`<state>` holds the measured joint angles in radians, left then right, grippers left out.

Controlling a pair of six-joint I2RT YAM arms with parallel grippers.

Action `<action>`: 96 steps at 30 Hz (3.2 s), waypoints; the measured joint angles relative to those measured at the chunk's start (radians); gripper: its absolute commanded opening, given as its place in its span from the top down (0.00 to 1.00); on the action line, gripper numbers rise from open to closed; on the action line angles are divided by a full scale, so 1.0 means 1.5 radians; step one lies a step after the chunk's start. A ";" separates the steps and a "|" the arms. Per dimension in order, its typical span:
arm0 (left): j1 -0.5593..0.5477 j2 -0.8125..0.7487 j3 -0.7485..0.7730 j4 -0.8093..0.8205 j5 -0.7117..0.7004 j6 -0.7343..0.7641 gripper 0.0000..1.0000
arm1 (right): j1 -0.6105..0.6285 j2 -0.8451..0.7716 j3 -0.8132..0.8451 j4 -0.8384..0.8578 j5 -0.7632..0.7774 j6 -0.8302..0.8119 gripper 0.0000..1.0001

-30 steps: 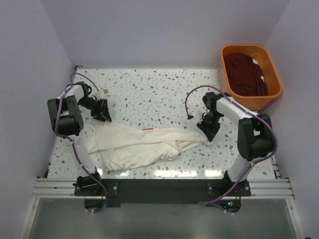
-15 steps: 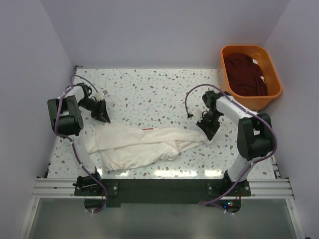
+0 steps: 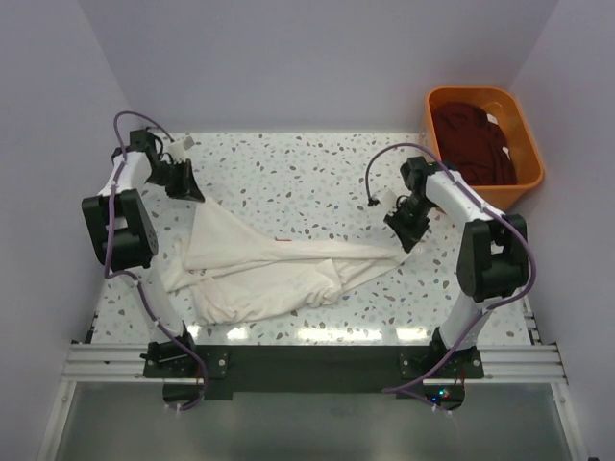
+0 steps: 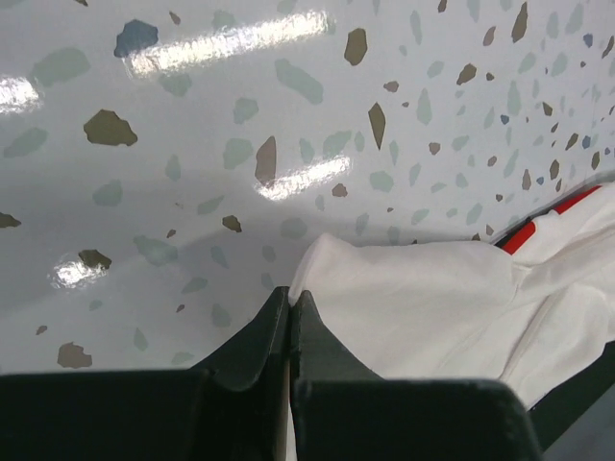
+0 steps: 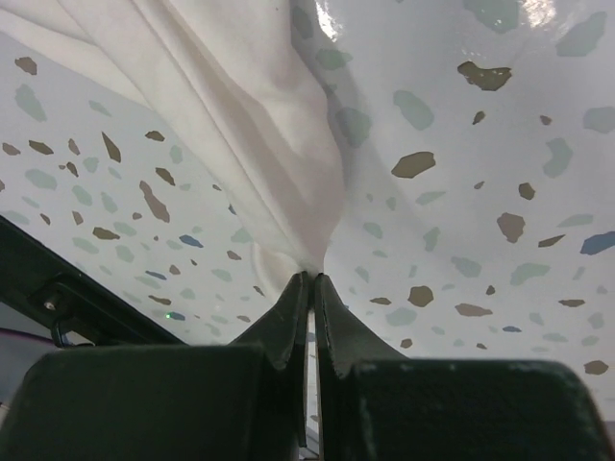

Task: Fold and stack the t-shirts
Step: Flatten the tshirt out

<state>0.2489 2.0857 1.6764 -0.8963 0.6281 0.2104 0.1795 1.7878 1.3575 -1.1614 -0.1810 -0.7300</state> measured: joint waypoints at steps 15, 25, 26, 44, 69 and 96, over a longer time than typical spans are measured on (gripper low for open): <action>0.000 -0.006 0.007 0.018 0.023 -0.012 1.00 | -0.017 0.010 0.013 -0.020 -0.057 -0.005 0.41; 0.000 -0.006 0.012 0.018 0.027 -0.012 1.00 | -0.017 0.020 0.004 -0.021 -0.066 -0.008 0.54; 0.000 -0.006 0.012 0.018 0.027 -0.012 1.00 | -0.017 0.022 0.003 -0.020 -0.066 -0.008 0.54; 0.002 -0.006 0.020 0.009 0.033 -0.004 1.00 | -0.017 0.049 -0.023 0.006 -0.047 -0.003 1.00; 0.239 -0.357 0.109 0.587 0.211 -0.308 1.00 | -0.008 -0.034 0.574 0.122 0.069 0.053 1.00; 0.488 -0.585 0.199 0.926 0.325 -0.683 1.00 | -0.011 -0.455 0.436 0.354 0.140 0.032 1.00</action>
<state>0.9806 1.2083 1.9755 0.4934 1.1149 -0.8139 0.1623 1.1053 2.0121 -0.6304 0.0296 -0.6815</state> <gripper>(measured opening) 0.027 0.028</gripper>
